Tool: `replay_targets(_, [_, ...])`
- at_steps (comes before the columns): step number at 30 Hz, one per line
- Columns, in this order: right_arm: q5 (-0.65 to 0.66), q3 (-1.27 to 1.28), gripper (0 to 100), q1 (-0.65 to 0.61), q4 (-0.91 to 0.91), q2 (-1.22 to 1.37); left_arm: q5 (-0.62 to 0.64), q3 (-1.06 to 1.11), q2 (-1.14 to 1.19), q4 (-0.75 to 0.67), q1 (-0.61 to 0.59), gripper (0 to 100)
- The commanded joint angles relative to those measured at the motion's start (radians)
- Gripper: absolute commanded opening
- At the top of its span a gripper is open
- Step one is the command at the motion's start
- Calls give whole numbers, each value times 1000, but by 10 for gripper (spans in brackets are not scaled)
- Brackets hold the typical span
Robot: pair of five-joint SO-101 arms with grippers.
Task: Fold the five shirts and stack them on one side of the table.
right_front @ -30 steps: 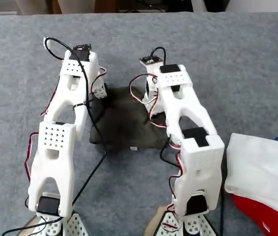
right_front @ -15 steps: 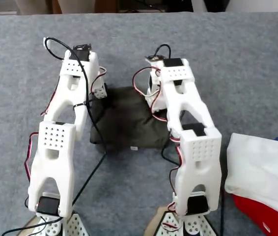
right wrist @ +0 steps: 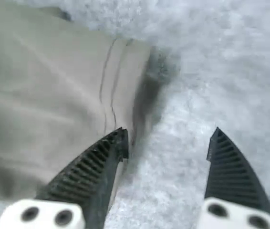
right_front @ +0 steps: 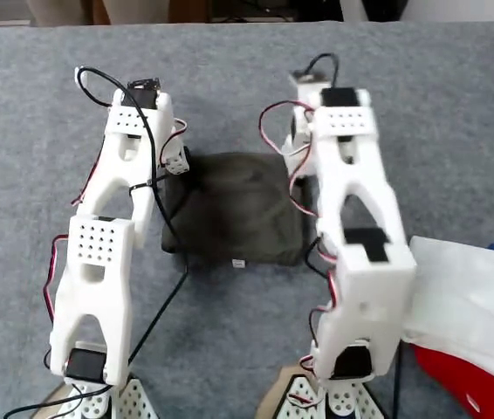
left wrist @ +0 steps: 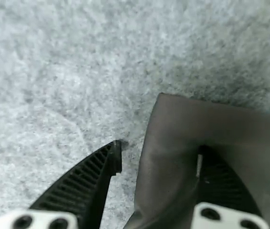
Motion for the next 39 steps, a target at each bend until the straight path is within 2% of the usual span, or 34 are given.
replay_targets(1, [-32,68,275,15,5,-237,9,-14,-1,-8,5,271])
replay_targets(6, [-54,240,275,15,2,-493,8,-14,-1,-8,5,271])
replay_targets(9, [58,352,274,7,9,-630,8,-14,-1,-8,5,271])
replay_targets(13, [183,486,274,25,140,-762,8,-14,1,-6,3,271])
replay_targets(17, [196,608,274,91,196,-800,8,-14,1,-6,5,271])
replay_targets(21, [44,688,274,87,164,-763,8,-14,-1,-8,5,271])
replay_targets(24, [-130,728,275,18,63,-731,8,-14,-1,-8,5,271])
replay_targets(29, [-279,794,280,-136,-117,-714,8,-14,1,-8,3,271])
replay_targets(32, [-388,834,353,-188,-239,-705,-6,-14,1,-8,3,271])
replay_targets(36, [-519,900,481,-196,-370,-671,-18,-14,1,-8,3,271])
replay_targets(39, [-554,912,486,-196,-407,-602,-20,-14,2,-8,3,271])
